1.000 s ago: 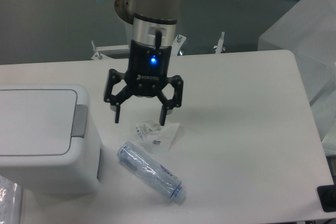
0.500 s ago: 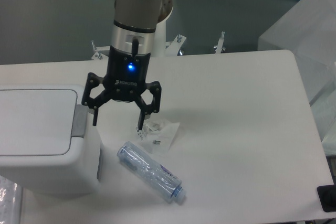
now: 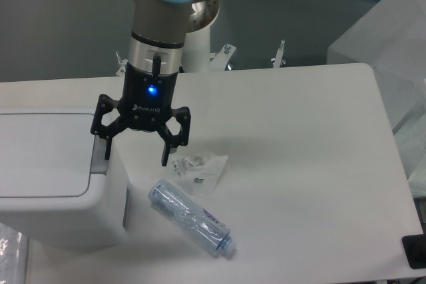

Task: Open the trash can
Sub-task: 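Lower the gripper fingertip onto the grey lid tab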

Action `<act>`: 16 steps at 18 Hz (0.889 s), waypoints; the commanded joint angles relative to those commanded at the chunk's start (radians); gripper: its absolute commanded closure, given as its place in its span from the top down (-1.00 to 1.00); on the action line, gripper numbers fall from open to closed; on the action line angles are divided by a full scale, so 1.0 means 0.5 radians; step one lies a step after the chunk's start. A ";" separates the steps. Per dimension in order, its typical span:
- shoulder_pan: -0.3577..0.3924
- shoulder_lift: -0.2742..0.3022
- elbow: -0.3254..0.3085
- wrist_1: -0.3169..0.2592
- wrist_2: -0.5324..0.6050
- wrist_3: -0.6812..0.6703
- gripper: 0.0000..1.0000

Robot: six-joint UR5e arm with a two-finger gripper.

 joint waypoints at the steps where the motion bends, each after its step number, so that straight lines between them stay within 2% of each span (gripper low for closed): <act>1: 0.000 -0.003 -0.009 0.003 0.000 0.003 1.00; 4: -0.003 0.000 -0.046 0.009 0.000 0.006 1.00; 16: -0.003 -0.009 -0.046 0.009 0.000 0.015 1.00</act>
